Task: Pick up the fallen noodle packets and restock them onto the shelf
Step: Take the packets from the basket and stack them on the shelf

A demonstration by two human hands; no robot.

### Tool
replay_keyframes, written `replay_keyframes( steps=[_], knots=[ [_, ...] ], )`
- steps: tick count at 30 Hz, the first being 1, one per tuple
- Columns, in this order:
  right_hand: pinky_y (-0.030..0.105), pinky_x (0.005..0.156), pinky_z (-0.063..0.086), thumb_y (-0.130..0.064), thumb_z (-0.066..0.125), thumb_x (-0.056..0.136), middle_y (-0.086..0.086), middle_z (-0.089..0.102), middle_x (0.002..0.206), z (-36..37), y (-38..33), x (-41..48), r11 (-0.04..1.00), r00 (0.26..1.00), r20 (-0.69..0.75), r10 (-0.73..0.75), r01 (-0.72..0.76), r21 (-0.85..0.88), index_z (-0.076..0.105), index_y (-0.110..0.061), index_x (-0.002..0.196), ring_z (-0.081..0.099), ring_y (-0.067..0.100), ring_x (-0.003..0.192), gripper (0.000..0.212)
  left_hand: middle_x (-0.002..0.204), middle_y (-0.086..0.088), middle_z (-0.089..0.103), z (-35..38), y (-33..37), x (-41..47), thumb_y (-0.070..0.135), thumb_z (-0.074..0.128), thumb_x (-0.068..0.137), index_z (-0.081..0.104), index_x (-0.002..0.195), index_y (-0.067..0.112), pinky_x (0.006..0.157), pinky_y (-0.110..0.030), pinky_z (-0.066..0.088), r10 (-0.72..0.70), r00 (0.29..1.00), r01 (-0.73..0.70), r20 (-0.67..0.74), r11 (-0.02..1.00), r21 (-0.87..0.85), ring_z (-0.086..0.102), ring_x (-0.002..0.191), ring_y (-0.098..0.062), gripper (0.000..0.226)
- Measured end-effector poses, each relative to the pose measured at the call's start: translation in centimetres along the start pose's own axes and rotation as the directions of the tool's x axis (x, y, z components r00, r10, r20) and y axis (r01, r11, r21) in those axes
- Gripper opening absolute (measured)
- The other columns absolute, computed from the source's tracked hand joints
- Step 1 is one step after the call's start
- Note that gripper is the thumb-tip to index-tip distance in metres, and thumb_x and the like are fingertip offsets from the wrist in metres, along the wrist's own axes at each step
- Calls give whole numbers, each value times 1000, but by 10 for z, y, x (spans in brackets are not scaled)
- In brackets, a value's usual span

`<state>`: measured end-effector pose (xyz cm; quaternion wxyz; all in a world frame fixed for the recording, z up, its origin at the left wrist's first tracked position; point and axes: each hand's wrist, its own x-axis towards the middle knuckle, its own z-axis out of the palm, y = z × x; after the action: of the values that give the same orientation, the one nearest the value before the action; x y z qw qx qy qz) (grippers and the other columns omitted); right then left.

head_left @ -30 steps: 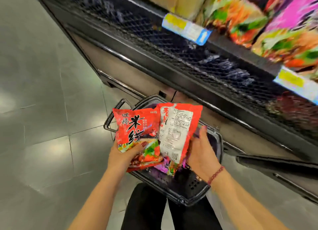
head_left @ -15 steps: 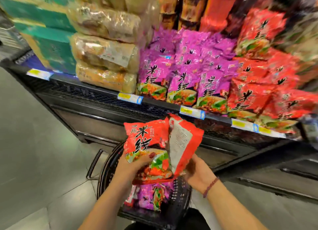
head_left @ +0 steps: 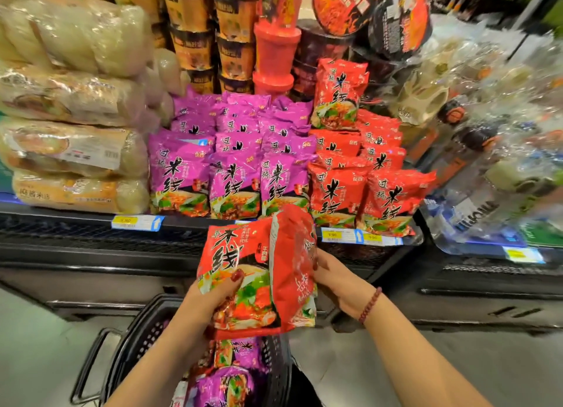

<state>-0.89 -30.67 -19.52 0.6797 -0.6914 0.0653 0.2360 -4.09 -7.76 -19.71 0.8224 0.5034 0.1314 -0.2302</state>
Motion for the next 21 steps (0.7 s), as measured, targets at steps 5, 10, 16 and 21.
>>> replay_keyframes(
  steps=[5, 10, 16, 21],
  knots=[
    [7, 65, 47, -25, 55, 92, -6, 65, 90, -47, -37, 15, 996, 998, -9, 70, -69, 60, 57, -17, 99, 62, -4, 72, 11, 76, -12, 75, 43, 21, 42, 41, 52, 91, 66, 100, 10, 46, -33, 57, -38, 996, 29, -79, 993, -113, 72, 58, -22, 36],
    [35, 96, 49, -39, 89, 57, 6, 68, 108, -108, -71, 31, 994, 997, -65, 37, -30, 102, 47, 0, 132, 64, 18, 101, 94, 77, -12, 75, 86, 45, 84, 31, 65, 75, 71, 91, 9, 50, -36, 59, 41, 998, -45, -53, 995, -87, 72, 63, -23, 28],
    [40, 74, 56, -45, 97, 23, 15, 67, 99, -201, -151, 60, 950, 959, -194, -209, 246, 194, 68, -6, 106, 65, 31, 82, 97, 85, -11, 75, 129, 80, 150, 35, 98, 11, 60, 115, 1, 59, -36, 60, 222, 974, -224, -41, 972, -75, 73, 73, -21, 116],
    [36, 63, 60, -30, 84, 62, 10, 73, 84, -288, -207, 112, 932, 909, -364, -206, 296, 211, 68, -4, 100, 72, 20, 70, 50, 124, -29, 59, 147, 105, 199, 37, 98, 22, 46, 134, -7, 83, -55, 56, 205, 977, -210, -66, 974, -87, 64, 104, -37, 131]
  ],
)
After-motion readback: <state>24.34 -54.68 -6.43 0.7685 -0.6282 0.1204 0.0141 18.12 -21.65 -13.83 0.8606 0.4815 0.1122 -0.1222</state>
